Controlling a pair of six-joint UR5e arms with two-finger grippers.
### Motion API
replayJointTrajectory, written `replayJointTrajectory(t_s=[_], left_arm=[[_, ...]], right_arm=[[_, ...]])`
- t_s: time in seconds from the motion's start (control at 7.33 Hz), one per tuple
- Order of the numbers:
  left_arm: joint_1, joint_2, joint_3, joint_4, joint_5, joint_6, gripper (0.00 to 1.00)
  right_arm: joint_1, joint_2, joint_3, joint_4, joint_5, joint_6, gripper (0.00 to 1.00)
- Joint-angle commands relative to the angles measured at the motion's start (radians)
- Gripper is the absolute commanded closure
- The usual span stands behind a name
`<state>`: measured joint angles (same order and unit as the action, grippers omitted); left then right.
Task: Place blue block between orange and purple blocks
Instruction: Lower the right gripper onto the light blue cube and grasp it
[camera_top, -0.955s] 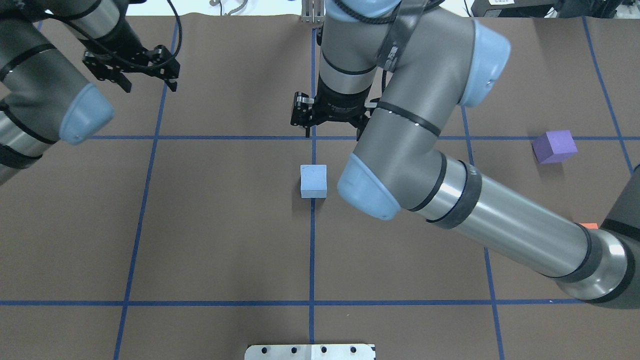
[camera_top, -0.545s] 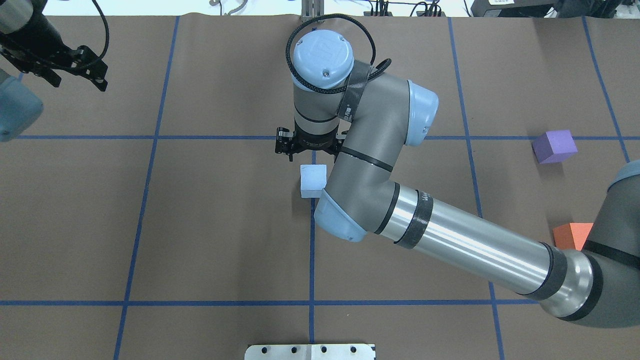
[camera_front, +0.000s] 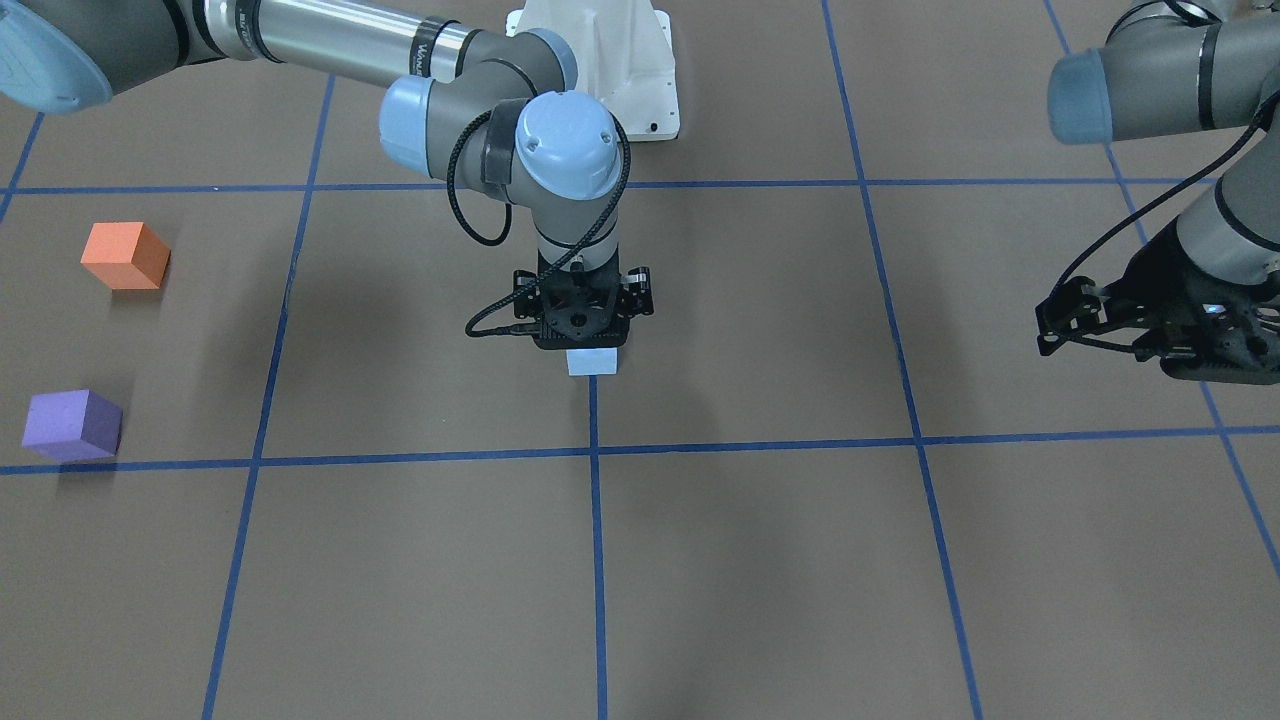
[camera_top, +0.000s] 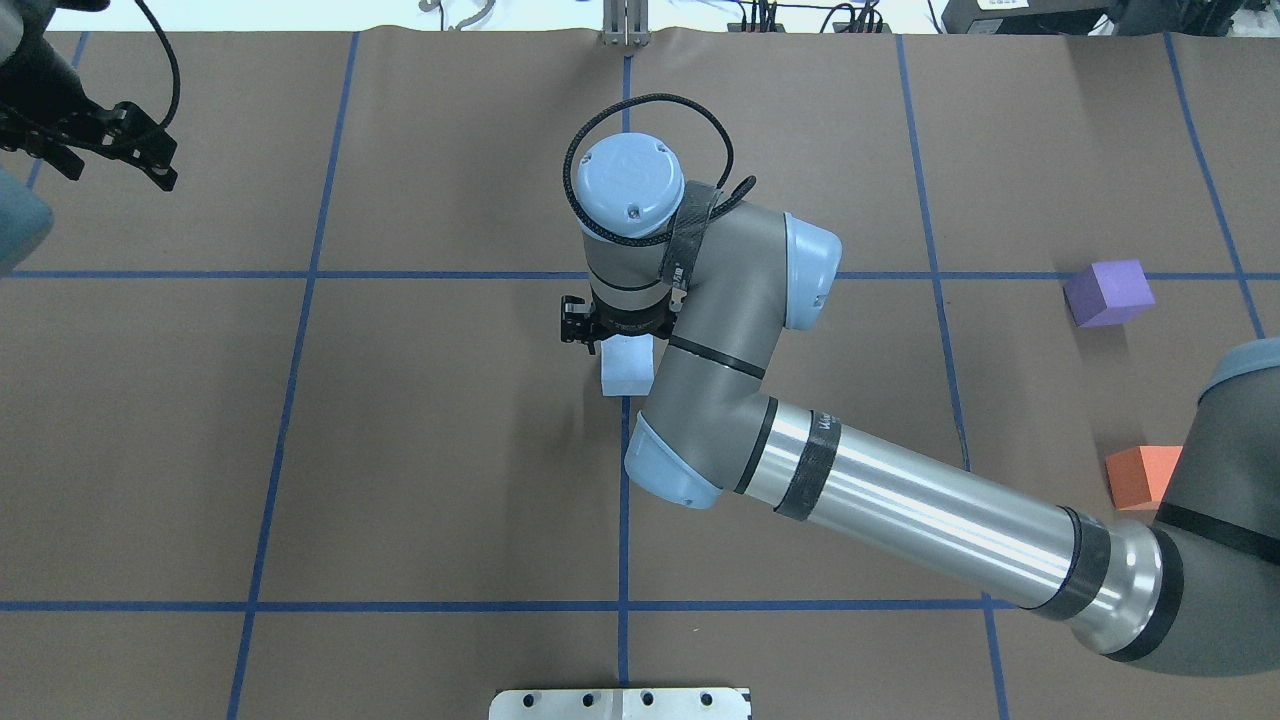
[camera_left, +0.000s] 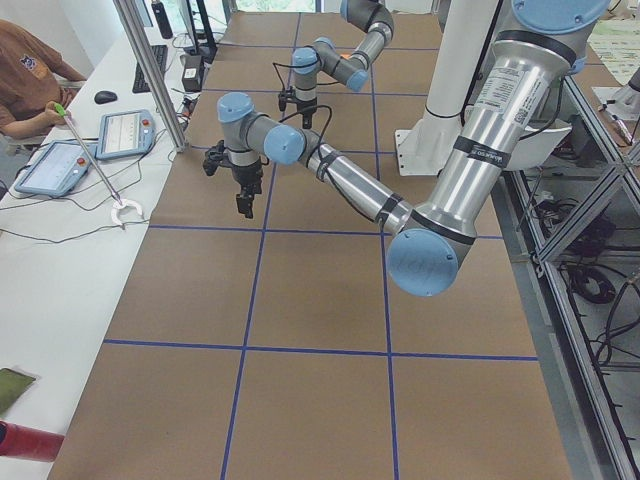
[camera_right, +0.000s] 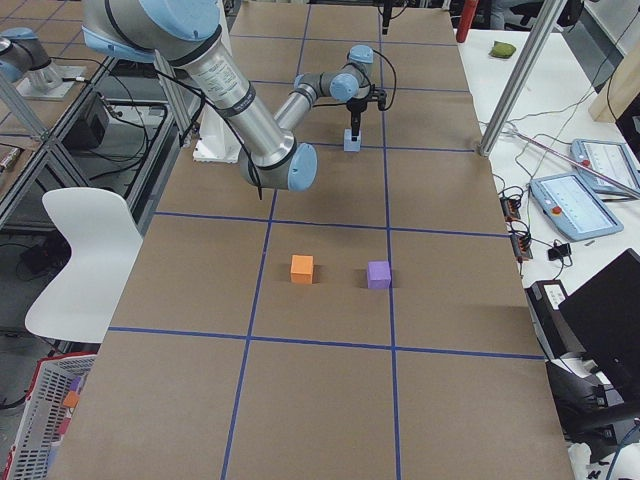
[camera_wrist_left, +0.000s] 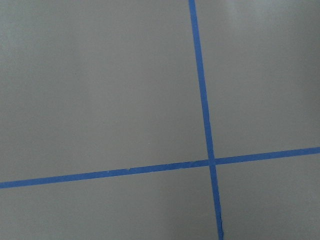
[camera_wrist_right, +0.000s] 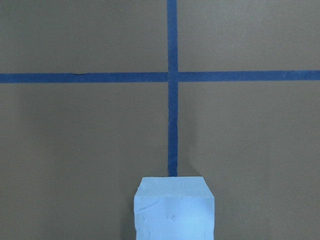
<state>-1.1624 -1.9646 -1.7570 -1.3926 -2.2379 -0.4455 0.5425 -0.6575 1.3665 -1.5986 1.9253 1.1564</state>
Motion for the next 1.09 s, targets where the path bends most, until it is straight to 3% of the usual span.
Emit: replayJointTrajectory(t_s=[0.0,0.14,0.27,0.41,0.55,0.68,0.82,0.95], left_arm=[[0.0,0.006,-0.002,0.0,0.001,0.001,0.0],[0.001,0.006,-0.004,0.0,0.001,-0.001,0.0],[0.0,0.006,-0.007,0.001,0.001,0.001,0.0],[0.001,0.006,-0.007,0.0,0.0,-0.001,0.0],[0.001,0.006,-0.007,0.0,0.0,-0.001,0.0],[0.001,0.006,-0.007,0.001,0.0,0.001,0.0],[-0.003,0.006,-0.007,0.001,0.0,0.007,0.0],[-0.02,0.013,-0.006,0.003,0.0,0.051,0.0]], right_arm=[[-0.022,-0.005,-0.059,0.072,-0.011,0.0,0.0],[-0.024,-0.007,-0.085,0.103,-0.011,0.002,0.0],[-0.024,-0.005,-0.084,0.103,-0.009,0.017,0.11],[-0.024,-0.005,-0.077,0.101,0.0,0.057,0.83],[-0.024,-0.007,-0.057,0.092,0.01,0.058,1.0],[-0.018,-0.017,-0.005,0.057,0.032,0.062,1.0],[-0.001,-0.019,0.114,-0.087,0.032,0.063,1.0],[0.06,-0.063,0.307,-0.245,0.037,0.037,1.0]])
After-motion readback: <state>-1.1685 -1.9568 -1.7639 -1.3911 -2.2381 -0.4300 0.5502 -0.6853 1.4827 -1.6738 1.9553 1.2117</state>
